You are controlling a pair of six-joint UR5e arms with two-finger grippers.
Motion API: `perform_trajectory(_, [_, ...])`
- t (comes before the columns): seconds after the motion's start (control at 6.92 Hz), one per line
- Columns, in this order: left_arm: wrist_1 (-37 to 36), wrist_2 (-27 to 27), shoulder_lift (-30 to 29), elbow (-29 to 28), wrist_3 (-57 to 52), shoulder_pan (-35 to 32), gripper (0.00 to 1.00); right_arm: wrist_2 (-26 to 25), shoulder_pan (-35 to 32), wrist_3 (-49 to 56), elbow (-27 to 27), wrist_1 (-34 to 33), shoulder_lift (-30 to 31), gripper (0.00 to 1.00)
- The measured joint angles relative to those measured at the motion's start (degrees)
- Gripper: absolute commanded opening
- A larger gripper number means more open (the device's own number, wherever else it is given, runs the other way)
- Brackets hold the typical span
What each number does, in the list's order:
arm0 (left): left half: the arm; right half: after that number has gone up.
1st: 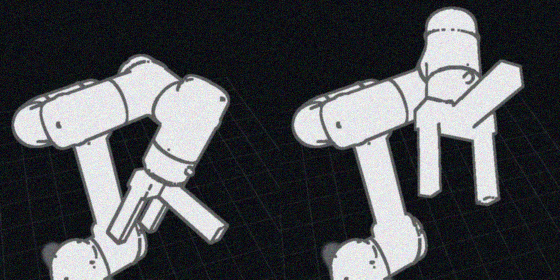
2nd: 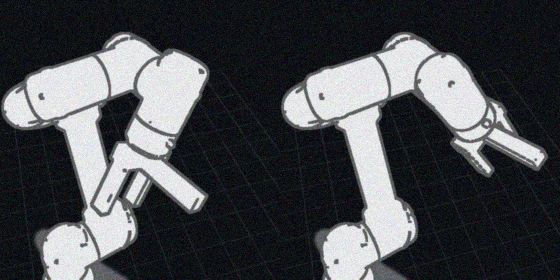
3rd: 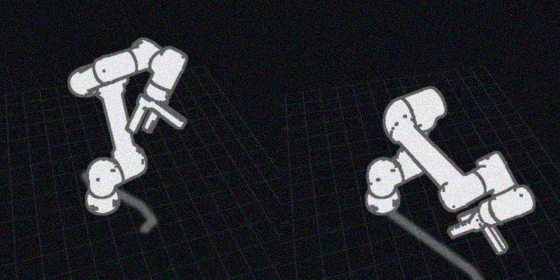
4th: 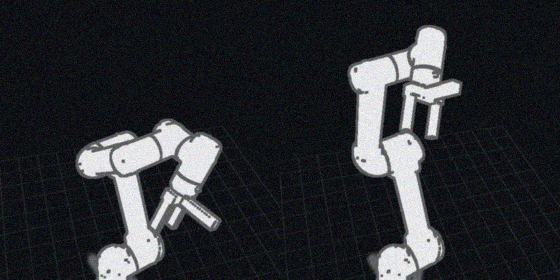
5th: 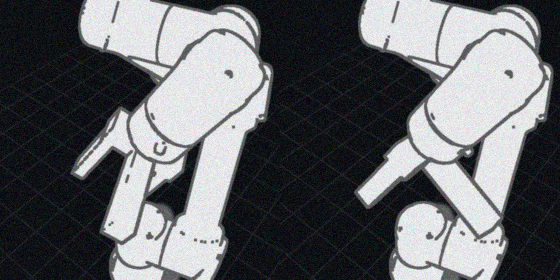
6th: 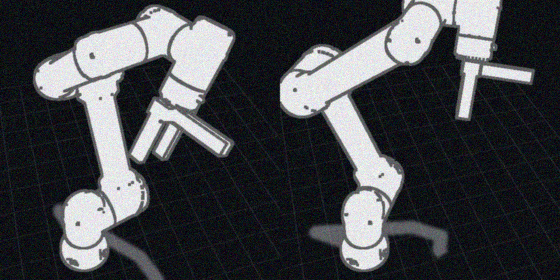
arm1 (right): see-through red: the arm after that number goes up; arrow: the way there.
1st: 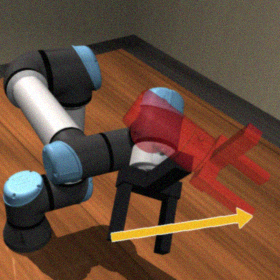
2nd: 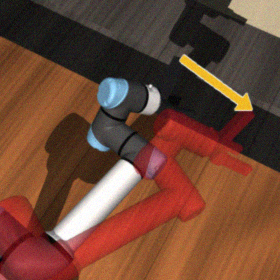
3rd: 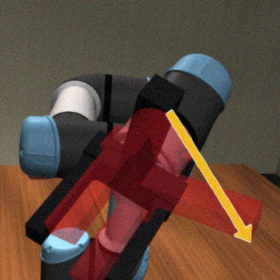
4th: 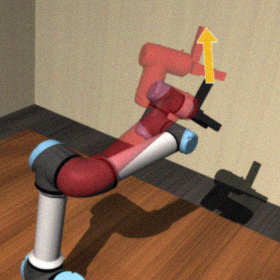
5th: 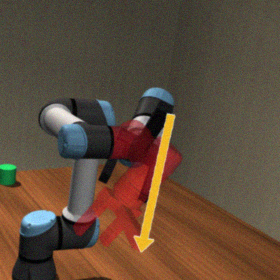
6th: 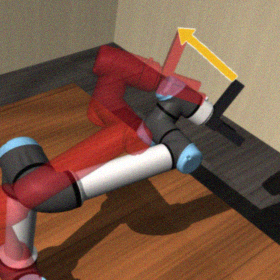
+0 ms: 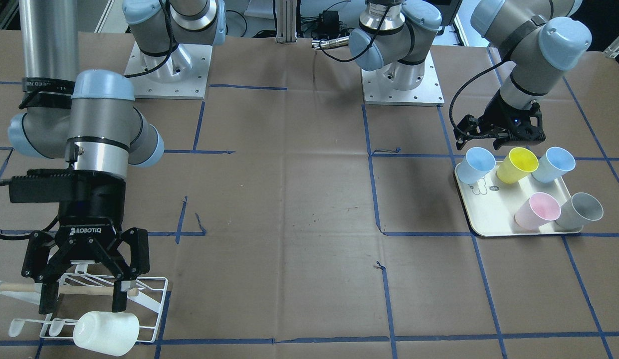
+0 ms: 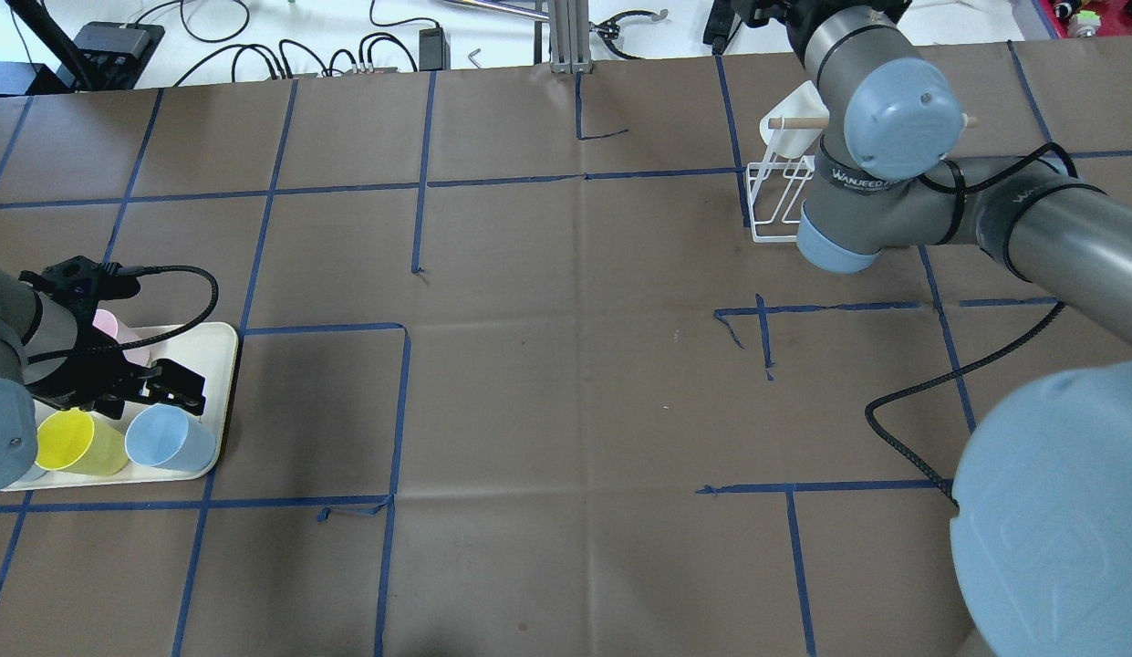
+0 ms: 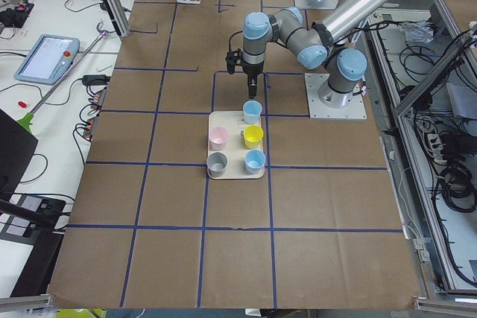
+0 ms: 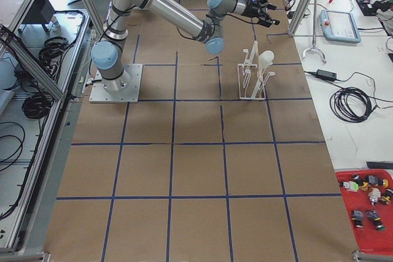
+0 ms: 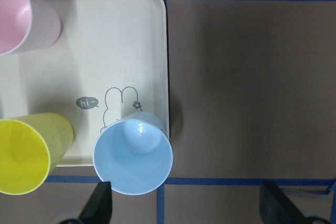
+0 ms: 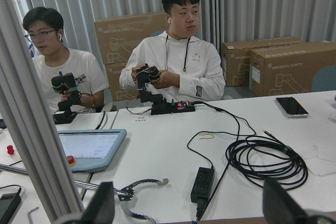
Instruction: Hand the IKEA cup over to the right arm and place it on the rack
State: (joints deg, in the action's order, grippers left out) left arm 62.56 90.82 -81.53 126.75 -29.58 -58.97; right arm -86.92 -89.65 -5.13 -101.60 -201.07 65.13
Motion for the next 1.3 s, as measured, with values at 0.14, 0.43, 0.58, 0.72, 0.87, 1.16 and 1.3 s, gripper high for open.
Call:
perform_trajectory(0.14, [-0.96, 0.07, -1.65, 0.67, 0.52, 0.13, 0.99, 0.13, -0.96, -0.91, -2.22, -0.06, 2.68, 1.00])
perform_trajectory(0.43, [-1.94, 0.16, -4.98, 1.09, 1.09, 2.04, 0.99, 0.33, -3.27, -9.01, -7.67, -0.15, 7.99, 1.00])
perform_trajectory(0.58, [-2.53, 0.23, -5.99, 1.17, 1.06, 2.83, 0.97, 0.39, -4.89, -15.27, -10.00, -0.23, 10.12, 1.00])
perform_trajectory(0.72, [-2.77, 0.29, -6.54, 1.23, 1.03, 3.12, 0.84, 0.42, -6.55, -21.63, -11.80, -0.29, 12.03, 1.00])
perform_trajectory(0.87, [-2.85, 0.34, -6.88, 1.27, 0.95, 3.20, 0.60, 0.43, -8.00, -27.57, -13.38, -0.50, 13.58, 1.00])
perform_trajectory(1.16, [-2.83, 0.53, -7.21, 1.29, 0.48, 3.24, 0.16, 0.59, -9.67, -42.77, -16.35, -1.05, 15.45, 1.00])
perform_trajectory(1.3, [-2.79, 0.55, -7.31, 1.25, 0.32, 3.24, 0.04, 1.07, -9.96, -51.93, -17.50, -1.13, 16.04, 1.00])
